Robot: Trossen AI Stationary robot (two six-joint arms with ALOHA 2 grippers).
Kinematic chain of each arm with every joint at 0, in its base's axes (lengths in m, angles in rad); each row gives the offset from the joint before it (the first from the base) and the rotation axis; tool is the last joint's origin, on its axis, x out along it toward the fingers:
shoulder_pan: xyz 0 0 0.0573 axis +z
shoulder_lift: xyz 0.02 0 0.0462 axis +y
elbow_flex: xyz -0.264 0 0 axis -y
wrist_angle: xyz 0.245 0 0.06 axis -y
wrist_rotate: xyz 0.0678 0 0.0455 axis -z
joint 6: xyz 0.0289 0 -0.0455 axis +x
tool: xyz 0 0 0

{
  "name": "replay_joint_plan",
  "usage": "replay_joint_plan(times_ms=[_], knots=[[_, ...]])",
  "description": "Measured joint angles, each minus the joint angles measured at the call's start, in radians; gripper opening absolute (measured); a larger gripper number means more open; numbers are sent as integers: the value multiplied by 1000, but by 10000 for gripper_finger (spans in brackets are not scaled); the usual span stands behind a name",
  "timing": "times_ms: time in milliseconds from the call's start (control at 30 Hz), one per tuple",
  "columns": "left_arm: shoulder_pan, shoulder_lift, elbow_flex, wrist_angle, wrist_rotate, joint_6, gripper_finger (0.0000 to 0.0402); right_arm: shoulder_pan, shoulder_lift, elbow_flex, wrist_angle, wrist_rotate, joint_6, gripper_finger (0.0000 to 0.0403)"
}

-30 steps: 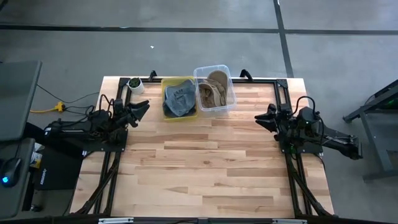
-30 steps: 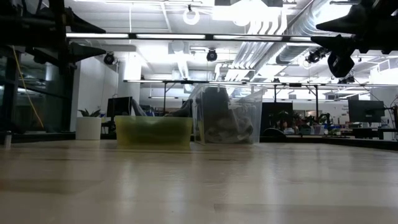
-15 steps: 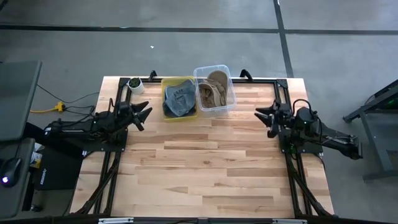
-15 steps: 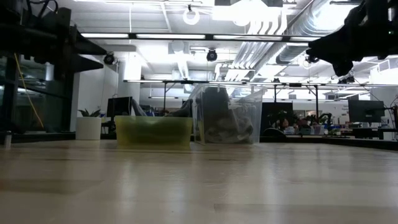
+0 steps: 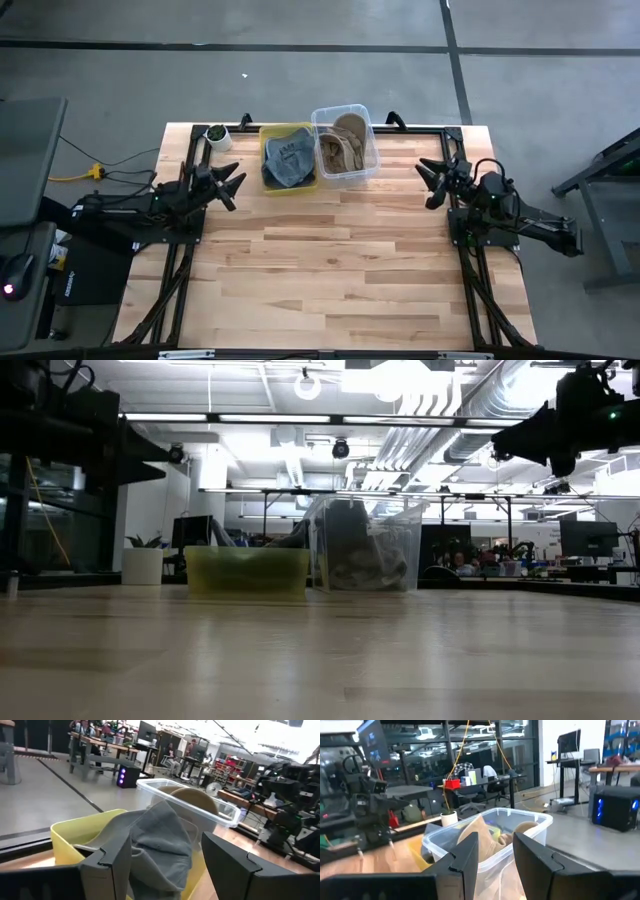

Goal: Pick & Place hat
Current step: Return to Home Position

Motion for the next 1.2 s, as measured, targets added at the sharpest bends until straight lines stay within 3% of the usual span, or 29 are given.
replay_joint_plan(times_ms=[300,533,733,1200], knots=[[0,0,-23,24,-37,38,202,0,1,-108,95,-42,-56,117],[0,0,-28,54,16,236,202,0,3,-136,109,-185,-196,117],[0,0,-29,68,12,261,202,0,3,-136,82,-164,-244,117],[0,0,-28,53,16,255,202,0,3,-137,85,-159,-174,117]])
